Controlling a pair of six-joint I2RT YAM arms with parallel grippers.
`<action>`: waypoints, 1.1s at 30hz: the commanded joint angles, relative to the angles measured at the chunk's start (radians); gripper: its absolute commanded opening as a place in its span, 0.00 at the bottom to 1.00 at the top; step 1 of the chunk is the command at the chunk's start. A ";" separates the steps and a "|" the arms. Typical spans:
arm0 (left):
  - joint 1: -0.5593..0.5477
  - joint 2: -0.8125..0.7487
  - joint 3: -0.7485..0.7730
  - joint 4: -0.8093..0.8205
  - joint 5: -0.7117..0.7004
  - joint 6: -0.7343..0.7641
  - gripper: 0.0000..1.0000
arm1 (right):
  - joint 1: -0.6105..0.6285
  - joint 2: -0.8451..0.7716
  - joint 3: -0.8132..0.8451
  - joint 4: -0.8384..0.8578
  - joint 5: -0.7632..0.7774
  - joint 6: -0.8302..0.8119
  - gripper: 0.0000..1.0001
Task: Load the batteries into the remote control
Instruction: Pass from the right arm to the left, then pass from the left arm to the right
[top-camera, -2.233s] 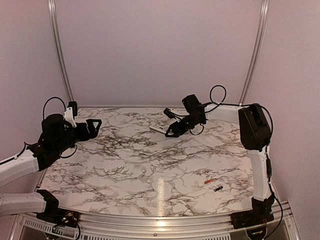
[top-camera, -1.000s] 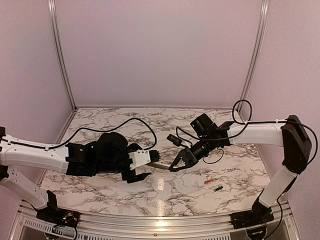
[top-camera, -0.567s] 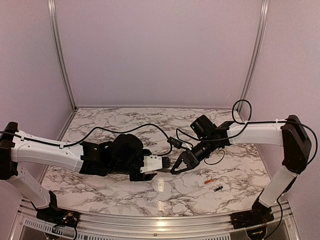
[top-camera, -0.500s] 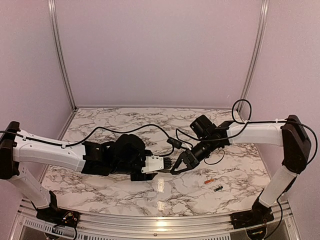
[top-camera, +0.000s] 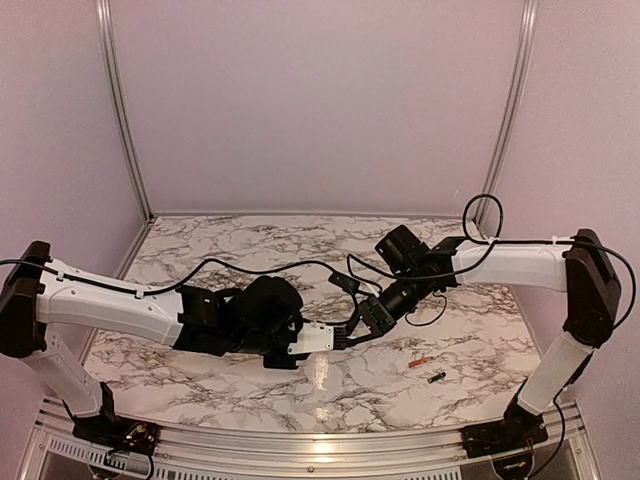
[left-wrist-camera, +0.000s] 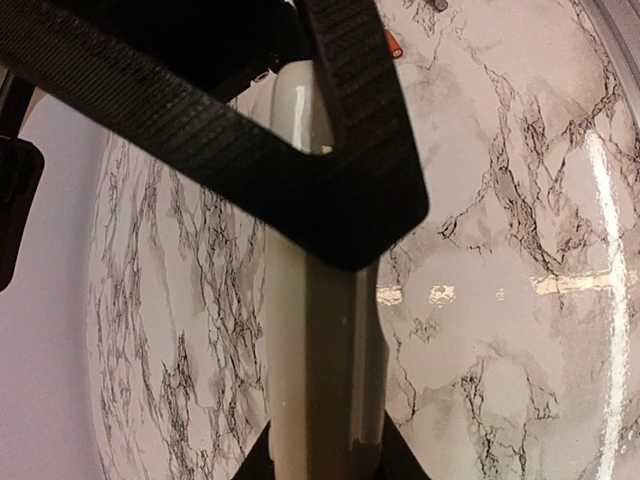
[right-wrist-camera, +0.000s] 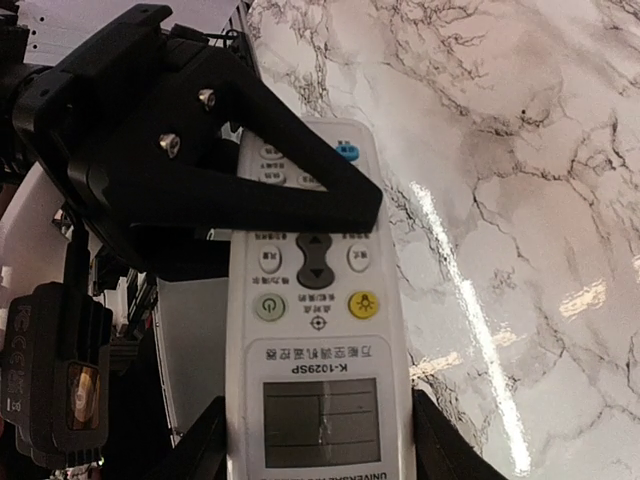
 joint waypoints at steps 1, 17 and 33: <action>0.005 -0.053 -0.009 0.055 0.001 -0.080 0.10 | 0.012 -0.025 0.048 0.044 0.012 -0.004 0.56; 0.158 -0.345 -0.216 0.395 0.478 -0.520 0.10 | -0.023 -0.327 -0.027 0.501 0.054 0.077 0.99; 0.227 -0.339 -0.294 0.755 0.721 -0.870 0.12 | 0.045 -0.267 0.016 0.670 -0.017 0.123 0.82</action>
